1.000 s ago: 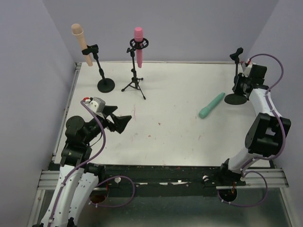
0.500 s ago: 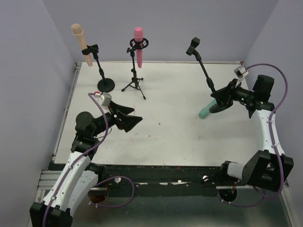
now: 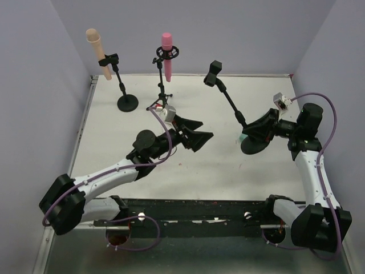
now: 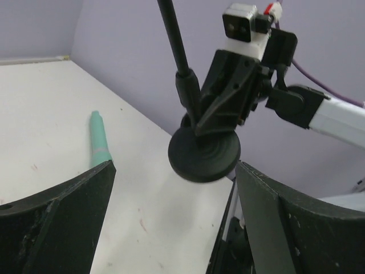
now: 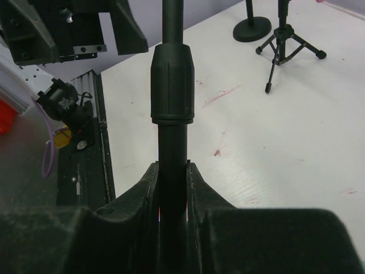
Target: Attach the microphones to the stand
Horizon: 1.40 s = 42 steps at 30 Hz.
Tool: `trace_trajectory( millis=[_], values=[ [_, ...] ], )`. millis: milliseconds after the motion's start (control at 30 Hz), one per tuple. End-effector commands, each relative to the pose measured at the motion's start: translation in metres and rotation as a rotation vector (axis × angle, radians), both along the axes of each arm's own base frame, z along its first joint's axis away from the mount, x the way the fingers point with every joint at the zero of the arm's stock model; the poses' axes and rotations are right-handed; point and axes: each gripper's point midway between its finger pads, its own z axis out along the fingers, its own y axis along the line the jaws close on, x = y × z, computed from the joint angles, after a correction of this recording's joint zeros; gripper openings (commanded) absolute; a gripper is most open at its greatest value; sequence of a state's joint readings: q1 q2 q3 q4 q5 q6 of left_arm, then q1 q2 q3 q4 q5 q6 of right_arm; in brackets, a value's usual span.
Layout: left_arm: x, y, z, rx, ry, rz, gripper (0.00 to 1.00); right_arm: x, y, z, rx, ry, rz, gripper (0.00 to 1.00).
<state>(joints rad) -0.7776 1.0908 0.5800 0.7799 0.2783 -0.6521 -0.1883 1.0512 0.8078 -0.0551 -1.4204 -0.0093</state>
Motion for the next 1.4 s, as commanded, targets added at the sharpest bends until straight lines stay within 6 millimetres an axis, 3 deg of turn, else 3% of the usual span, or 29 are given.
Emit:
trace_trajectory(
  millis=[0, 200, 367, 467, 1000, 1367],
  values=[
    [0.027, -0.025, 0.062, -0.153, -0.11, 0.129, 0.93, -0.024, 0.009, 0.01, 0.015, -0.066, 0.116, 0.01],
    [0.033, -0.058, 0.082, -0.212, -0.123, 0.125, 0.93, -0.035, 0.014, 0.015, 0.011, -0.097, 0.145, 0.01],
    [0.041, -0.075, 0.083, -0.203, -0.086, 0.156, 0.84, -0.04, 0.016, 0.018, 0.009, -0.113, 0.159, 0.01],
    [0.044, -0.08, 0.082, -0.197, -0.07, 0.168, 0.75, -0.042, 0.017, 0.02, 0.009, -0.12, 0.165, 0.01],
    [0.051, -0.099, 0.077, -0.186, -0.011, 0.136, 0.48, -0.041, 0.017, 0.014, 0.015, -0.104, 0.172, 0.02],
    [0.053, -0.099, 0.08, -0.193, -0.043, 0.142, 0.01, -0.042, 0.018, 0.013, 0.019, -0.099, 0.179, 0.05]
  ],
)
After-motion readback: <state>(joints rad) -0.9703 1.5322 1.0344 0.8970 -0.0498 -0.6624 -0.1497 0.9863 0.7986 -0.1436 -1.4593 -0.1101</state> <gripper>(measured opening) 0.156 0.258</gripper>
